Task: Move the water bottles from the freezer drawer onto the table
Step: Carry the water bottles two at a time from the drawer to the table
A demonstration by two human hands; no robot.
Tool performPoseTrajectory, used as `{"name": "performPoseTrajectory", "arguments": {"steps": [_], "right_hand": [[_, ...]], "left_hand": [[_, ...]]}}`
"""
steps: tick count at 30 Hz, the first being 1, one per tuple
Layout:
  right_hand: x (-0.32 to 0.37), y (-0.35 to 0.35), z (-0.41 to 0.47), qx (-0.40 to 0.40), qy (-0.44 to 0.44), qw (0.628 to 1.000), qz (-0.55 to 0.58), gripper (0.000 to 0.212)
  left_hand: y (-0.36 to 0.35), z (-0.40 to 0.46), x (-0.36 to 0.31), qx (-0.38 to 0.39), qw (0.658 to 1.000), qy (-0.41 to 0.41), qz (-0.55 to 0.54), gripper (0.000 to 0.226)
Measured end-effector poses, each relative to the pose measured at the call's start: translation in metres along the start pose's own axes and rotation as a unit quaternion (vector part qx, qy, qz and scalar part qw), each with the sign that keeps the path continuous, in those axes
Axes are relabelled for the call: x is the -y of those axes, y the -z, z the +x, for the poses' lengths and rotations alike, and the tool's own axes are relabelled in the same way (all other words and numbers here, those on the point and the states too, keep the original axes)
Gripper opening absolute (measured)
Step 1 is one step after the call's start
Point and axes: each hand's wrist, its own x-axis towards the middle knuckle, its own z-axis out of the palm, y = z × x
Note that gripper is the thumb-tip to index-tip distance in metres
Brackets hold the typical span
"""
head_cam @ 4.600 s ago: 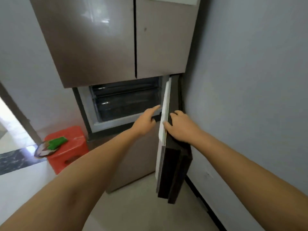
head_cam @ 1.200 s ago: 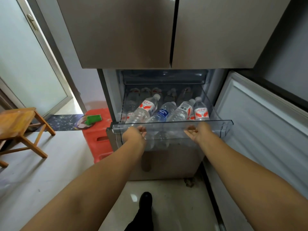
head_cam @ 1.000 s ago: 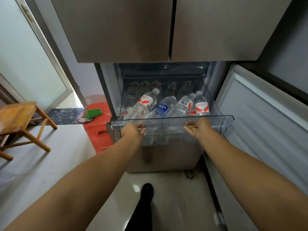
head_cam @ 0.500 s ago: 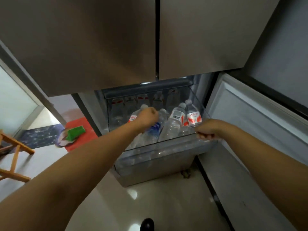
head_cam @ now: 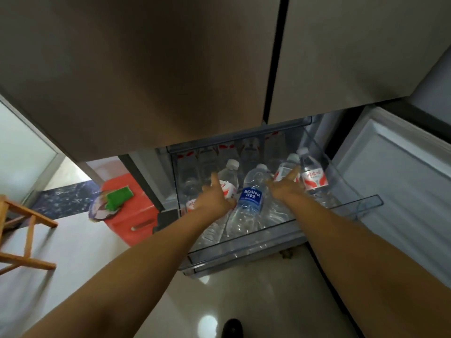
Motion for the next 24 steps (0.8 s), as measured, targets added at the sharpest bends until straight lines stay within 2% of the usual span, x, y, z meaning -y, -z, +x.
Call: {"name": "performPoseTrajectory", "arguments": {"steps": [5, 7, 9, 13, 16, 17, 19, 21, 23, 24], "right_hand": [[-0.007, 0.001, 0.002, -0.011, -0.008, 0.999, 0.036, 0.100], [-0.006, 0.007, -0.001, -0.017, -0.010, 0.996, 0.084, 0.095], [-0.004, 0.013, 0.000, -0.016, -0.004, 0.984, 0.178, 0.087], [-0.009, 0.029, 0.002, 0.058, -0.019, 0.923, 0.380, 0.074], [-0.010, 0.051, -0.024, 0.135, -0.021, 0.855, 0.501, 0.040], [-0.012, 0.057, -0.030, 0.146, -0.017, 0.836, 0.528, 0.034], [-0.022, 0.069, -0.035, 0.157, 0.004, 0.800, 0.579, 0.032], [-0.032, 0.077, -0.046, 0.170, 0.035, 0.759, 0.628, 0.039], [-0.047, 0.086, -0.053, 0.177, 0.056, 0.738, 0.649, 0.043], [-0.053, 0.091, -0.058, 0.174, 0.066, 0.741, 0.645, 0.043]], "left_hand": [[0.002, 0.001, 0.006, -0.012, 0.999, -0.039, -0.020, 0.099], [0.006, 0.000, 0.007, 0.004, 0.998, -0.051, -0.043, 0.099], [0.012, 0.001, 0.007, 0.025, 0.996, -0.057, -0.070, 0.094], [0.039, 0.000, -0.009, 0.058, 0.989, -0.056, -0.120, 0.074], [0.063, -0.010, -0.033, 0.149, 0.975, -0.085, -0.144, 0.041], [0.069, -0.016, -0.040, 0.175, 0.969, -0.084, -0.155, 0.039], [0.073, -0.028, -0.053, 0.207, 0.957, -0.068, -0.193, 0.046], [0.071, -0.041, -0.065, 0.214, 0.945, -0.063, -0.240, 0.044], [0.065, -0.059, -0.081, 0.220, 0.932, -0.064, -0.281, 0.035], [0.061, -0.068, -0.089, 0.225, 0.923, -0.066, -0.306, 0.031]]}}
